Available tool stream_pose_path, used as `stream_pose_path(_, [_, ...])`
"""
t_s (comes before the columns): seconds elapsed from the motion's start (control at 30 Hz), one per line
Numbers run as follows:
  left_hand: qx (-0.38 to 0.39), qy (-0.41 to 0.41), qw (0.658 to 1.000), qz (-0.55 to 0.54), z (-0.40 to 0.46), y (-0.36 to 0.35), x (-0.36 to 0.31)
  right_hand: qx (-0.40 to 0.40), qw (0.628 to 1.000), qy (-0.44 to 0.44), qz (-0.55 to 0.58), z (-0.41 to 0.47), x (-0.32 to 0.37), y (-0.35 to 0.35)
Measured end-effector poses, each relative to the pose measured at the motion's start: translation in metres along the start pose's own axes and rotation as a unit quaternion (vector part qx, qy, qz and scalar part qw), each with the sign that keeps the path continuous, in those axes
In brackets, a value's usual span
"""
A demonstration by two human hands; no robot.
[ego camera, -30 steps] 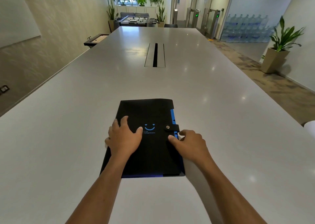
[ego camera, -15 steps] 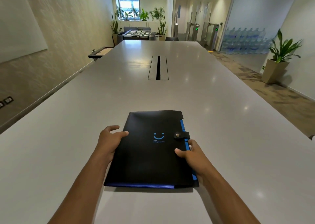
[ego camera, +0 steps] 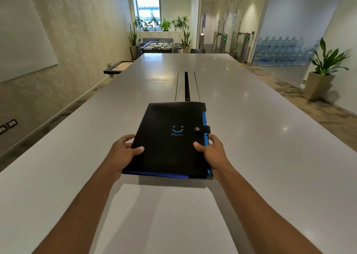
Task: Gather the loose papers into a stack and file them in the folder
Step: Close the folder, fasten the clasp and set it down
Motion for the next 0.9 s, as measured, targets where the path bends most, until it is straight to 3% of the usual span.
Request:
stream_pose_path(0.13, [-0.031,-0.017,0.999,-0.025,0.044,0.016,0.0,-0.003,0.999,0.029,-0.038,0.043,0.005,-0.033])
stream_pose_path(0.27, [-0.059,-0.037,0.997,-0.013,0.092,0.031,0.006,-0.045,0.985,0.07,-0.151,0.083,0.003,-0.062])
stream_pose_path(0.47, [-0.111,-0.081,0.983,0.12,0.155,0.042,0.026,-0.049,0.933,0.158,-0.318,0.123,-0.011,-0.097])
stream_pose_path(0.53, [-0.141,-0.119,0.963,0.198,0.168,0.042,0.025,-0.026,0.91,0.177,-0.374,0.134,-0.021,-0.11])
stream_pose_path(0.63, [-0.18,-0.225,0.894,0.342,0.179,0.03,0.011,-0.031,0.85,0.231,-0.473,0.144,-0.027,-0.121])
stream_pose_path(0.7, [-0.201,-0.232,0.88,0.363,0.182,0.028,0.01,-0.041,0.815,0.27,-0.511,0.146,-0.025,-0.124])
stream_pose_path(0.77, [-0.239,-0.235,0.872,0.358,0.179,0.032,0.011,-0.043,0.803,0.286,-0.521,0.145,-0.024,-0.125])
stream_pose_path(0.9, [-0.288,-0.326,0.811,0.391,0.155,0.031,0.003,0.0,0.786,0.279,-0.552,0.142,-0.034,-0.131])
Point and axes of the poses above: each hand's wrist, its own z-axis towards the middle knuckle, its own y-axis out of the back of the hand, x = y × z, the point moved 7 cm from there along z, towards the middle knuckle, and after that the axes turned 2 degrees about -x, right-handed, at the moved point
